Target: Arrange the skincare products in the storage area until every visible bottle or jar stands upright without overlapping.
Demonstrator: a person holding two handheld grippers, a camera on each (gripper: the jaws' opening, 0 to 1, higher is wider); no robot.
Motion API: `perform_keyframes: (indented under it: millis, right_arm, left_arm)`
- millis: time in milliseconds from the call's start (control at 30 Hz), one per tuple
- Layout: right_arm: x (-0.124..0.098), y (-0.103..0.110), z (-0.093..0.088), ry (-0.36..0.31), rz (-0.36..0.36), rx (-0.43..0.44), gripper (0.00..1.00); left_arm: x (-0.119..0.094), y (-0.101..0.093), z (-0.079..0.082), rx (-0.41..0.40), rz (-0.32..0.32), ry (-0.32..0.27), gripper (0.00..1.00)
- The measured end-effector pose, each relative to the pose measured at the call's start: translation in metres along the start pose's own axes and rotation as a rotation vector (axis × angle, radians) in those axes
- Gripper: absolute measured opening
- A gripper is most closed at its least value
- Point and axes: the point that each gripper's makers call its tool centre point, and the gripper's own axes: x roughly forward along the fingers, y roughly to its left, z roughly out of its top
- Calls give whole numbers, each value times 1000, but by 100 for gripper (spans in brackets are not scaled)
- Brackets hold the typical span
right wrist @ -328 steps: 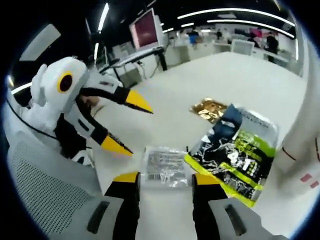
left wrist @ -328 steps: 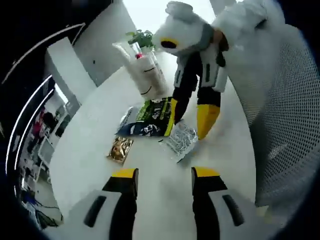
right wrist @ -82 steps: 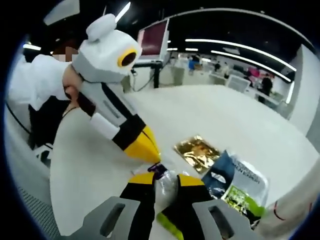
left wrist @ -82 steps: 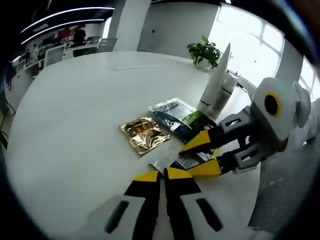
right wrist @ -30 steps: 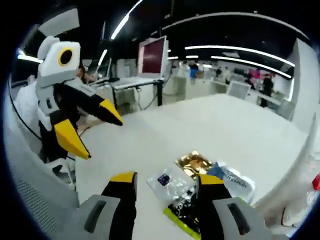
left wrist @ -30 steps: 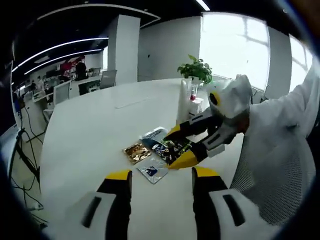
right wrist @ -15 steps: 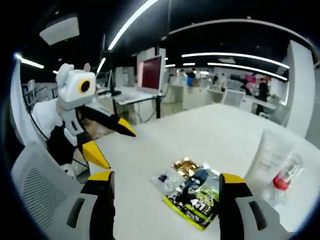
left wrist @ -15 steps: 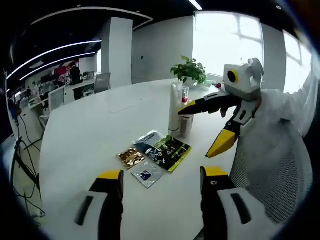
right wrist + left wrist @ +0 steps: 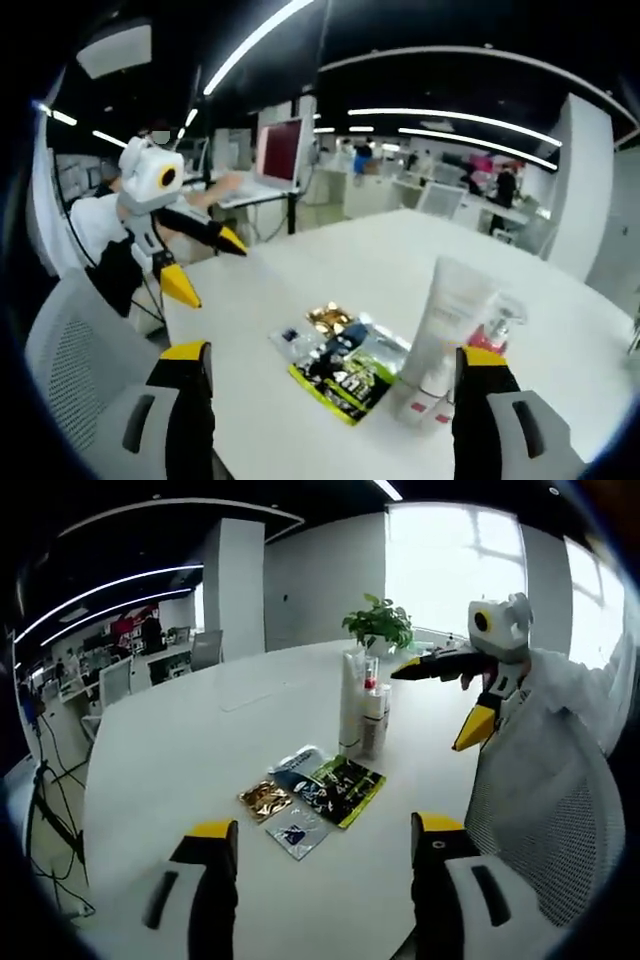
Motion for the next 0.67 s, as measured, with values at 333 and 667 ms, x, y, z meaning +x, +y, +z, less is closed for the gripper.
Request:
perform_keyframes:
  millis: [333, 667]
  right_arm:
    - [-22, -15, -7, 1, -42, 13, 99]
    - [-33, -21, -8, -7, -74, 18, 100]
  left_arm:
    - [-1, 2, -2, -7, 6, 5, 71]
    - [-1, 0, -1, -10, 2, 5, 75]
